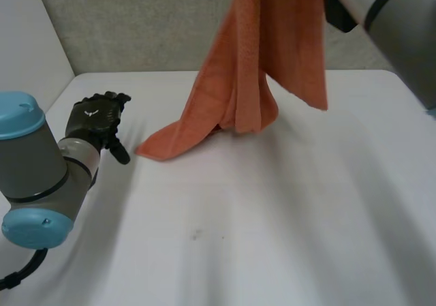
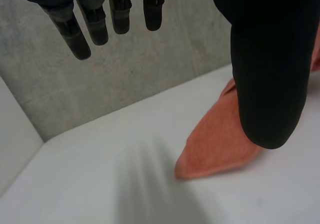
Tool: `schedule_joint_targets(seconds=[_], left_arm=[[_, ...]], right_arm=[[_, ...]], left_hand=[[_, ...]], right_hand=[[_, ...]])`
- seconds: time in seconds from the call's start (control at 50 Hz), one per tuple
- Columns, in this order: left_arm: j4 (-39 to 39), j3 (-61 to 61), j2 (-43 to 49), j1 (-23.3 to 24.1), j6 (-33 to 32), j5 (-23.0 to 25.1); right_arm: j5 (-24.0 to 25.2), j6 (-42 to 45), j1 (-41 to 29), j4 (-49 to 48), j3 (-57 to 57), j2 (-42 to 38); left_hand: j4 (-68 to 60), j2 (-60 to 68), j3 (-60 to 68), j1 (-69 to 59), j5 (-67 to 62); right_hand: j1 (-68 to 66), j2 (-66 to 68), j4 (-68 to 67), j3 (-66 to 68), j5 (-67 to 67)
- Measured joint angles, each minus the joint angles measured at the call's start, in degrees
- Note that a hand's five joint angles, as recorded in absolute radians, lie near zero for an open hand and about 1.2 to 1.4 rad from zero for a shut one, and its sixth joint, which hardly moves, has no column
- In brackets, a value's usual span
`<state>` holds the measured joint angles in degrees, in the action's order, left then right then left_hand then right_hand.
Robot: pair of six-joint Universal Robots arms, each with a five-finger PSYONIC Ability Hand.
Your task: Fold the laundry
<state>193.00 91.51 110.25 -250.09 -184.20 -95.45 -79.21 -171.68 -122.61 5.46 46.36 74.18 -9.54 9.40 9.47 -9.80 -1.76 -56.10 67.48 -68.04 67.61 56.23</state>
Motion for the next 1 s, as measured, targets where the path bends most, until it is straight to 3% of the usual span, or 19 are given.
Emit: schedule_joint_targets(seconds=[0.22,0.54,0.62,0.66,0.68,0.7,0.76,0.88,1.0], left_arm=[[0.1,-0.7,1.1,4.5,13.6,0.0],[0.3,-3.1,9.1,10.9,15.1,1.2],[1.0,-4.5,10.9,11.4,15.0,1.4],[2.3,-6.0,12.6,11.6,14.8,0.7],[2.7,-6.4,13.1,11.6,14.8,0.3],[3.3,-6.8,13.6,11.6,14.7,-0.3],[5.6,-7.7,14.9,11.2,14.3,-3.6],[9.3,-5.5,10.2,7.2,12.2,-8.5],[11.4,-0.4,-2.8,1.2,7.0,-5.8]], right_arm=[[-0.4,1.2,0.4,1.5,3.0,8.1],[-0.2,1.4,0.5,3.7,5.1,14.1],[-0.1,1.5,0.6,3.9,6.1,15.9],[-0.1,1.5,0.7,3.9,6.9,17.4],[-0.1,1.5,0.8,3.9,7.1,17.7],[-0.1,1.5,0.9,3.9,7.3,18.1],[-0.1,1.8,2.9,4.3,8.2,19.3],[0.6,4.3,10.1,6.4,11.6,19.9],[2.6,9.1,16.5,8.1,18.5,18.7]], left_hand=[[0.0,0.0,0.0,0.0,0.0],[-0.6,0.8,0.7,-0.4,0.0],[-11.5,12.7,12.6,-12.6,-9.4],[-37.7,37.6,37.3,-43.6,-35.1],[-43.7,45.1,43.2,-49.7,-41.2],[-51.7,51.8,51.6,-52.1,-48.8],[-57.8,57.9,57.8,-55.9,-55.0],[-59.8,60.0,59.9,-57.0,-56.7],[-60.1,60.2,60.1,-57.4,-57.1]], right_hand=[[0.0,0.0,0.0,0.0,0.0],[0.0,0.0,0.0,0.0,0.0],[0.0,0.0,0.0,0.0,0.0],[0.0,0.0,0.0,0.0,0.0],[0.0,0.0,0.0,0.0,0.0],[0.0,0.0,0.0,0.0,0.0],[0.0,0.0,0.0,0.0,0.0],[0.0,0.0,0.0,0.0,0.0],[0.0,0.0,0.0,0.1,0.0]])
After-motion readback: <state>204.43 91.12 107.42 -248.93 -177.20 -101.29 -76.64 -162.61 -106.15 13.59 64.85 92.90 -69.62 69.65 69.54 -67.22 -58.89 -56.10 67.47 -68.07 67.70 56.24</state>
